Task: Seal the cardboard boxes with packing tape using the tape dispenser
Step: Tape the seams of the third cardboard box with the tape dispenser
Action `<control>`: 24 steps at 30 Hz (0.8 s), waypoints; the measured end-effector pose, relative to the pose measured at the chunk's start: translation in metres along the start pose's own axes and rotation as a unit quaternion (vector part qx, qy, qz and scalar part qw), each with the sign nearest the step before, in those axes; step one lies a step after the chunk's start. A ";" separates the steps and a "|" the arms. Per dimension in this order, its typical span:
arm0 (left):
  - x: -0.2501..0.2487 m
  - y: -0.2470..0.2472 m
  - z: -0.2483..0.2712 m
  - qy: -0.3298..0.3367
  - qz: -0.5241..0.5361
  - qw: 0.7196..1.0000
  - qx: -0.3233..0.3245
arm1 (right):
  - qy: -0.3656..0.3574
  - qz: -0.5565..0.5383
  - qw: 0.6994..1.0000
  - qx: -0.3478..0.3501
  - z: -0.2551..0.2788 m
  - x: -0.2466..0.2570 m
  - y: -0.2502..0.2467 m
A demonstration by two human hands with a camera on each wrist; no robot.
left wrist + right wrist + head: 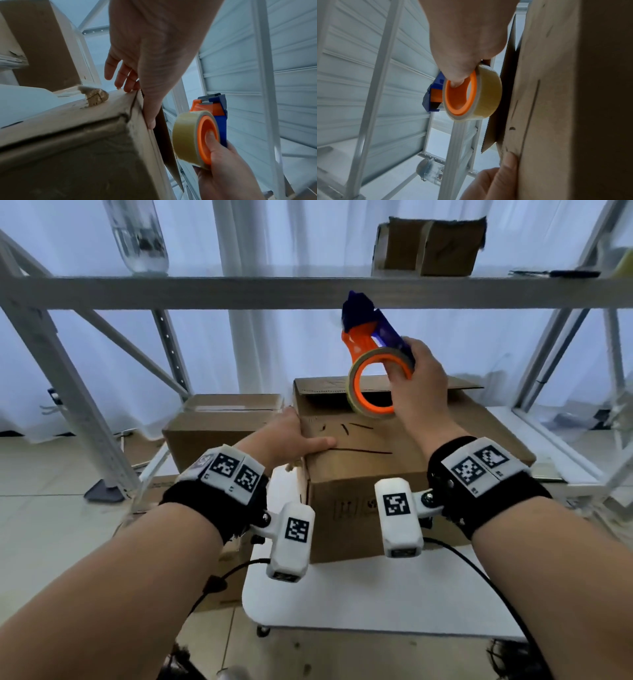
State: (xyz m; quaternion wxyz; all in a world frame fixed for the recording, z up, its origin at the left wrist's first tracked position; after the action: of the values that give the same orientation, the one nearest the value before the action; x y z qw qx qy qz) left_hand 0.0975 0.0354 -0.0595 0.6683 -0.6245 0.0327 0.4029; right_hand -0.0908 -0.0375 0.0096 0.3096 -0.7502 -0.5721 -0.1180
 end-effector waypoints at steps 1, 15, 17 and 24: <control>-0.002 0.000 0.003 0.008 -0.005 1.000 0.004 | -0.004 0.000 1.000 -0.012 -0.002 0.001 -0.002; -0.016 0.004 -0.041 0.110 0.057 0.992 0.006 | 0.157 -0.084 0.983 -0.034 0.030 -0.063 -0.006; -0.013 0.007 -0.044 0.111 0.089 0.989 0.036 | 0.138 -0.063 0.988 -0.027 0.028 -0.059 -0.005; -0.005 0.011 -0.039 0.145 -0.024 0.989 0.028 | 0.115 -0.046 0.992 -0.003 0.017 -0.048 0.005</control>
State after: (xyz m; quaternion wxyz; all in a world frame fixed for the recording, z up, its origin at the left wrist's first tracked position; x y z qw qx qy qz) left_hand 0.1057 -0.0017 -0.0739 0.6836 -0.6576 0.1255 0.2908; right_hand -0.1044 -0.0659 -0.0309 0.3657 -0.7055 -0.5661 -0.2191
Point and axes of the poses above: each hand's wrist, its own z-axis away from the middle knuckle, its own y-axis out of the palm, x = y × z, the point moved 6 cm from there along -z, towards the middle knuckle, and after that the axes turned 15 degrees about -y, right-handed, at the moved point
